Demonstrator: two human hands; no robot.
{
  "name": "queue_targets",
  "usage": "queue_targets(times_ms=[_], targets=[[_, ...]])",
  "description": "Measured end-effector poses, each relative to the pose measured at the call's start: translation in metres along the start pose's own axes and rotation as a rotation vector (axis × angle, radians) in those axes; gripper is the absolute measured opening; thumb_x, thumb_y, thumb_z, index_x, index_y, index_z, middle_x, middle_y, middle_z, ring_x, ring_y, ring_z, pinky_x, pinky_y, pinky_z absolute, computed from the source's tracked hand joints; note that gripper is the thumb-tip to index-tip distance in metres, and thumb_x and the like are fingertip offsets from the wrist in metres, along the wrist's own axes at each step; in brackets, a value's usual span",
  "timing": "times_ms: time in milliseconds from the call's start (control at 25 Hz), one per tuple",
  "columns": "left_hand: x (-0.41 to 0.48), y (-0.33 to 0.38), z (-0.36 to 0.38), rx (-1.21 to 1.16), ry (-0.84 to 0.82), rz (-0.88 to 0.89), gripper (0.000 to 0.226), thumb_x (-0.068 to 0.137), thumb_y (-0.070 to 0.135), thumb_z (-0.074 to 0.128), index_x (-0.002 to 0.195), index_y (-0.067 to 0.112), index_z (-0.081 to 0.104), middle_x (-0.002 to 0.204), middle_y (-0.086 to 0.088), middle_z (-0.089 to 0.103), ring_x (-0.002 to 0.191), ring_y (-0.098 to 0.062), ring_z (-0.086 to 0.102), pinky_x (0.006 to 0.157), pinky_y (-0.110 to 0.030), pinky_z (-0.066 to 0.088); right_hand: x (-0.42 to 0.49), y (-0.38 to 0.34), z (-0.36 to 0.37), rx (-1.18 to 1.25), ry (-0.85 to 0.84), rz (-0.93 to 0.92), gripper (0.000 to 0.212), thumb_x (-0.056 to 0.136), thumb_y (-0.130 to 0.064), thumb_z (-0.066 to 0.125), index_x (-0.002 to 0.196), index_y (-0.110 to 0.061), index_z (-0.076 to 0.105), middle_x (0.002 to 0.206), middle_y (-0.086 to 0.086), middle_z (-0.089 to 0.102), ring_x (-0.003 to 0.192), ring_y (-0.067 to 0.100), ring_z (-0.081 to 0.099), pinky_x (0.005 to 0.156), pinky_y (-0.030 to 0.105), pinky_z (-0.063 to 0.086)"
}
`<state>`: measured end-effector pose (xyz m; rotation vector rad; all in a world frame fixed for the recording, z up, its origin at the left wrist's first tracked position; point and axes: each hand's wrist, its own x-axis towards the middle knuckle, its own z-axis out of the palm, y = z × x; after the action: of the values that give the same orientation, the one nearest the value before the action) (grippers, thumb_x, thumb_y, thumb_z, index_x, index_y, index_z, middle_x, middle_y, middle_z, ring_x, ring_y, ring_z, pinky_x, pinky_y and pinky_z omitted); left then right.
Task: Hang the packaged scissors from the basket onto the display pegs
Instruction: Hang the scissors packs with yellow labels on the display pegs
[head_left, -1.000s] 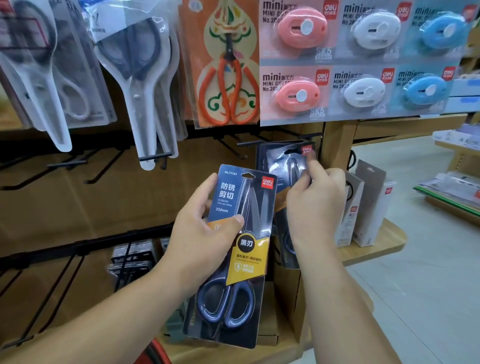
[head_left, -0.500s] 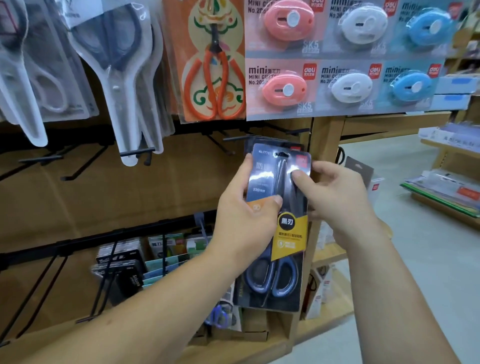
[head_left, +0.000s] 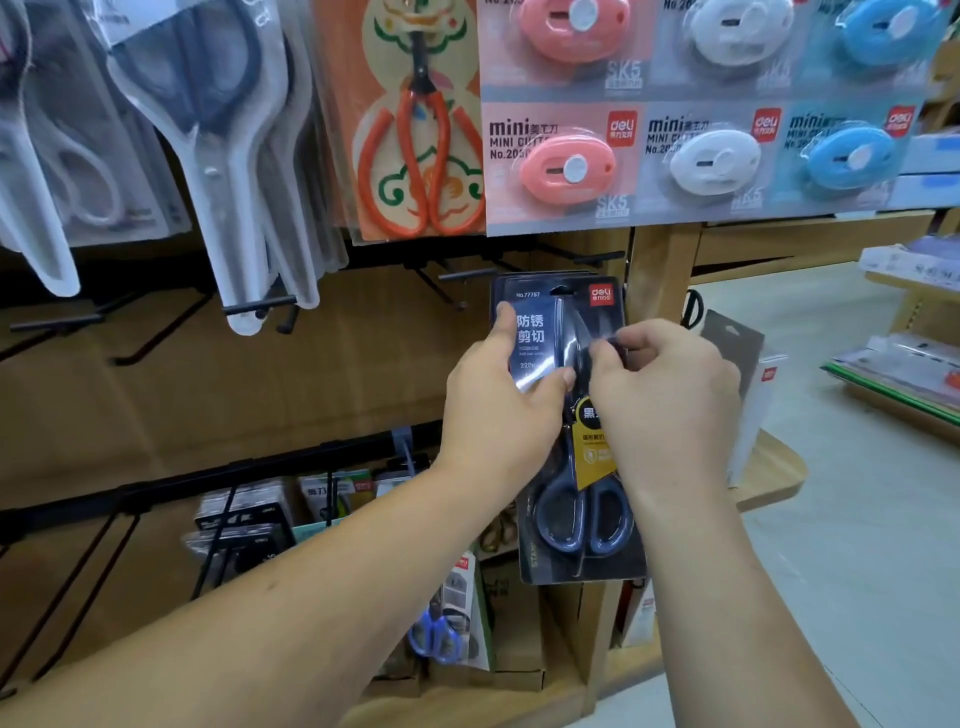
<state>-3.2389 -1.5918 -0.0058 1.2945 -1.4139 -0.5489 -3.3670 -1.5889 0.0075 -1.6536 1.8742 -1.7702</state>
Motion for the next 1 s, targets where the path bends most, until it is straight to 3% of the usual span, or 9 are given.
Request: queue_targets(times_ms=[80, 160, 240, 320, 400, 560, 800, 880, 1000], targets=[[0.004, -0.003, -0.004, 0.045, 0.012, 0.016, 0.093, 0.091, 0.037, 0.079, 0.166, 0.028, 0.025, 0.141, 0.002, 0.063, 0.126, -0.009, 0.063, 0.110, -0.038, 0.053, -0.005, -0.005, 0.002, -0.037, 0.049, -0.051, 0.011, 0.095, -0.034, 0.072, 0.100, -0.025, 0.077, 0.091, -0.006, 0.071, 0.091, 0.021, 0.066, 0.065, 0.030, 0.045], [0.005, -0.008, -0.011, 0.071, 0.014, 0.017, 0.088, 0.094, 0.028, 0.078, 0.165, 0.035, 0.026, 0.129, 0.003, 0.066, 0.107, -0.004, 0.069, 0.102, -0.032, 0.057, -0.008, -0.003, 0.007, -0.025, 0.057, -0.110, 0.015, 0.094, -0.035, 0.073, 0.106, -0.027, 0.076, 0.102, -0.006, 0.064, 0.094, 0.019, 0.064, 0.063, 0.026, 0.041], [0.003, -0.014, -0.018, 0.141, -0.014, 0.018, 0.083, 0.098, 0.021, 0.074, 0.164, 0.039, 0.027, 0.118, 0.002, 0.065, 0.098, -0.008, 0.068, 0.098, -0.033, 0.059, -0.009, 0.004, 0.016, 0.026, -0.130, -0.104, 0.031, 0.092, -0.039, 0.075, 0.122, -0.030, 0.073, 0.110, -0.005, 0.063, 0.098, 0.017, 0.064, 0.068, 0.023, 0.047], [-0.004, -0.020, -0.026, 0.200, -0.048, 0.008, 0.075, 0.100, 0.021, 0.071, 0.163, 0.038, 0.033, 0.114, 0.004, 0.058, 0.096, -0.009, 0.063, 0.096, -0.033, 0.058, -0.016, 0.014, 0.027, 0.009, -0.301, -0.093, 0.054, 0.091, -0.042, 0.076, 0.143, -0.034, 0.061, 0.117, -0.005, 0.060, 0.106, 0.015, 0.062, 0.080, 0.031, 0.053], [-0.014, -0.023, -0.038, 0.209, -0.085, -0.004, 0.068, 0.100, 0.020, 0.070, 0.160, 0.036, 0.040, 0.118, 0.008, 0.055, 0.101, -0.009, 0.061, 0.091, -0.024, 0.056, -0.022, 0.022, 0.037, -0.075, -0.278, -0.125, 0.068, 0.090, -0.044, 0.076, 0.152, -0.037, 0.049, 0.123, -0.004, 0.053, 0.117, 0.017, 0.056, 0.082, 0.035, 0.052], [-0.034, -0.029, -0.061, 0.190, -0.106, -0.078, 0.062, 0.101, 0.018, 0.068, 0.157, 0.030, 0.044, 0.120, 0.009, 0.058, 0.099, -0.008, 0.064, 0.069, -0.007, 0.052, -0.038, 0.016, 0.052, -0.140, -0.147, -0.138, 0.079, 0.086, -0.050, 0.080, 0.154, -0.037, 0.044, 0.139, 0.001, 0.046, 0.132, 0.023, 0.043, 0.078, 0.036, 0.050], [-0.058, -0.038, -0.083, 0.184, -0.125, -0.113, 0.058, 0.101, 0.015, 0.068, 0.154, 0.028, 0.048, 0.114, 0.013, 0.061, 0.089, -0.010, 0.069, 0.070, -0.006, 0.052, -0.065, 0.028, 0.059, -0.345, -0.192, -0.104, 0.080, 0.091, -0.045, 0.077, 0.158, -0.044, 0.033, 0.155, 0.004, 0.034, 0.141, 0.027, 0.032, 0.076, 0.043, 0.053], [-0.062, -0.041, -0.081, 0.186, -0.142, -0.130, 0.059, 0.101, 0.016, 0.067, 0.155, 0.028, 0.047, 0.114, 0.013, 0.060, 0.090, -0.012, 0.070, 0.072, -0.009, 0.053, -0.065, 0.031, 0.061, -0.306, -0.235, -0.093, 0.082, 0.092, -0.042, 0.078, 0.159, -0.045, 0.031, 0.159, 0.002, 0.030, 0.142, 0.027, 0.031, 0.081, 0.045, 0.055], [-0.062, -0.050, -0.074, 0.179, -0.152, -0.155, 0.058, 0.102, 0.017, 0.067, 0.155, 0.028, 0.046, 0.113, 0.013, 0.061, 0.083, -0.006, 0.069, 0.070, -0.007, 0.053, -0.052, 0.040, 0.064, -0.101, -0.317, -0.068, 0.080, 0.090, -0.034, 0.081, 0.158, -0.043, 0.039, 0.162, -0.003, 0.030, 0.146, 0.023, 0.034, 0.101, 0.048, 0.053]])
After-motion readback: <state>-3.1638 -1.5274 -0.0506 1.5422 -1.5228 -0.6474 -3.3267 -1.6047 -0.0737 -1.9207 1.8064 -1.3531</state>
